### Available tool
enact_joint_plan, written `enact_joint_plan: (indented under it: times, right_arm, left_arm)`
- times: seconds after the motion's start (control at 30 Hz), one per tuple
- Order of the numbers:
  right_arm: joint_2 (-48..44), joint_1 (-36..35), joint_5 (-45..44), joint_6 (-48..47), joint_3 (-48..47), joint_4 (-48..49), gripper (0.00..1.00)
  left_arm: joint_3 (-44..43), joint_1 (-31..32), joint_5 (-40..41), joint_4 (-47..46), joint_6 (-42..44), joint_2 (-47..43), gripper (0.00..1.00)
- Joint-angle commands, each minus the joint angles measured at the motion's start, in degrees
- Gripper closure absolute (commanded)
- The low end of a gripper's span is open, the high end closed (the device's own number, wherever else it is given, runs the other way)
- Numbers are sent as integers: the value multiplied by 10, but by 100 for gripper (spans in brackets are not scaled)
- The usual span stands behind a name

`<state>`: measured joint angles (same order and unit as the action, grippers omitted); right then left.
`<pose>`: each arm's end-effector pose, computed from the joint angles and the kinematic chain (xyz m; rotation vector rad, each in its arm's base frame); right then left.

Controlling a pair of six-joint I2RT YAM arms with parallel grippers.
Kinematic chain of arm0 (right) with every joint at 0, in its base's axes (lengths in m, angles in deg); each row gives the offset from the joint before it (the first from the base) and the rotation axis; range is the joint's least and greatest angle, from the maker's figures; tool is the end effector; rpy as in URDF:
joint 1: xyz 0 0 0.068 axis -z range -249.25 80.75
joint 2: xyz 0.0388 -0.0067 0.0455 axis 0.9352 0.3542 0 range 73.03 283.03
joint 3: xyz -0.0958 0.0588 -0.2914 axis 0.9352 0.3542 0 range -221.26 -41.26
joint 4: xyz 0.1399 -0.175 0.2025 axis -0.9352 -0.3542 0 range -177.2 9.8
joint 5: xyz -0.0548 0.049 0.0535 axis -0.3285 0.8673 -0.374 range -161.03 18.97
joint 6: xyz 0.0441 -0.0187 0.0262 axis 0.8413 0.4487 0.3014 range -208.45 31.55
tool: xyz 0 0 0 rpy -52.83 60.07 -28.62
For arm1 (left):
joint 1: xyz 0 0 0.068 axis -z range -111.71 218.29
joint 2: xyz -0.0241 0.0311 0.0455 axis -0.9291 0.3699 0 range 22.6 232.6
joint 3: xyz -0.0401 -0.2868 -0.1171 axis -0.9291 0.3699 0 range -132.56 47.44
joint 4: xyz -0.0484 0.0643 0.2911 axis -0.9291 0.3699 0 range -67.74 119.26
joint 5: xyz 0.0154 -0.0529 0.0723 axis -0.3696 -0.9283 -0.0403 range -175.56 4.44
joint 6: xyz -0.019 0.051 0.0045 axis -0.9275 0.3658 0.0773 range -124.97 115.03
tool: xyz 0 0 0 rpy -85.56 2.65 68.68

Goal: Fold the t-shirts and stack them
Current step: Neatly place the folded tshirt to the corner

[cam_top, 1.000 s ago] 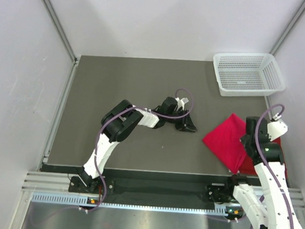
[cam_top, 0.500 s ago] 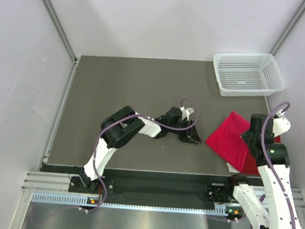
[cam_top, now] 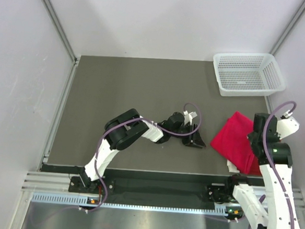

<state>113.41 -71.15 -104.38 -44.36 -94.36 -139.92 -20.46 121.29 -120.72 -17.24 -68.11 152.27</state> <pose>0.1274 -0.0158 0.3562 1.0465 1.9826 -0.2714 0.2838 -0.4118 0.0834 0.2944 2.4195 -1.7578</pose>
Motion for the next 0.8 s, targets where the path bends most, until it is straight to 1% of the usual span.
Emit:
enact_joint_plan:
  times: [0.0, 0.1, 0.13, 0.17, 0.3, 0.33, 0.43, 0.6, 0.77]
  right_arm:
    - [-8, 15, -39, -2, -58, 0, 100]
    - [4, 15, 1, -4, -61, 14, 100]
    - [13, 15, 26, -11, -57, 20, 100]
    - [18, 14, 33, -25, -49, 23, 100]
    - [42, 15, 21, -60, -47, 17, 100]
    - [44, 35, 9, -66, -51, 15, 100]
    - [44, 56, 0, -78, -86, 0, 100]
    - [51, 87, 18, -107, -119, -7, 100]
    - [58, 104, 50, -145, -112, -5, 100]
  left_arm:
    - [30, 0, 25, 75, 62, -27, 54]
    - [62, -6, 33, 108, 77, -50, 55]
    - [78, -9, 35, 115, 79, -61, 55]
    - [87, -13, 37, 117, 82, -66, 55]
    - [129, -39, 54, 139, 97, -99, 55]
    - [141, -41, 55, 142, 99, -109, 55]
    - [155, -44, 57, 148, 103, -124, 55]
    - [162, -43, 67, 169, 119, -135, 55]
    - [175, -44, 65, 169, 124, -141, 55]
